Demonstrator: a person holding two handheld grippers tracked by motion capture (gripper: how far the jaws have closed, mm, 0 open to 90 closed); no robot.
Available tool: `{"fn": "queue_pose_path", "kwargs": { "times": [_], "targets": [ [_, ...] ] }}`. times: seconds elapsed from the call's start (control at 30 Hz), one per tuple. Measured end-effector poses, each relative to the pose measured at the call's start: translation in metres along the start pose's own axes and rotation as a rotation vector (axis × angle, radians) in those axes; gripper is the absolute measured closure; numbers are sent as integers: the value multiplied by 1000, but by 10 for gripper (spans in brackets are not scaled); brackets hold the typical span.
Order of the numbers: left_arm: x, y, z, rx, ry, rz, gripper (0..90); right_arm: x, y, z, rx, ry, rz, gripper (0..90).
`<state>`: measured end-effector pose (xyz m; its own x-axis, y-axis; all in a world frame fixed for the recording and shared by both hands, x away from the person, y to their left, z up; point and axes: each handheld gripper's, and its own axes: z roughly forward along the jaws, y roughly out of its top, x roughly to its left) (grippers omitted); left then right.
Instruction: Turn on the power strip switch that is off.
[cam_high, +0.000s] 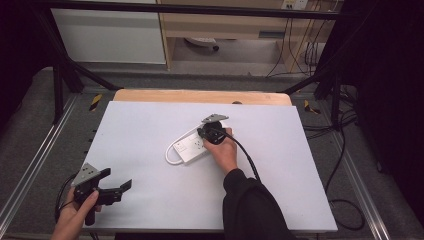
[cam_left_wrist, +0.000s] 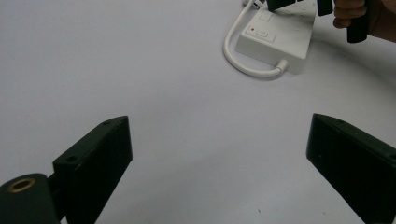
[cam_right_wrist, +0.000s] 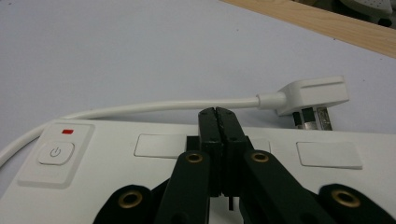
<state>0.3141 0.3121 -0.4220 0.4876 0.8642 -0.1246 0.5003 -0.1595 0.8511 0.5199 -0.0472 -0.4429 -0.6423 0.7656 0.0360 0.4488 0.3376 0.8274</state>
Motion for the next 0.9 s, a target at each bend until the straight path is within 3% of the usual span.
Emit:
{"fn": "queue_pose_path", "kwargs": {
  "times": [0.9],
  "targets": [
    [0,0,0,1,-4,3,69,-9,9,-14,-46,9,43,864]
  ]
}}
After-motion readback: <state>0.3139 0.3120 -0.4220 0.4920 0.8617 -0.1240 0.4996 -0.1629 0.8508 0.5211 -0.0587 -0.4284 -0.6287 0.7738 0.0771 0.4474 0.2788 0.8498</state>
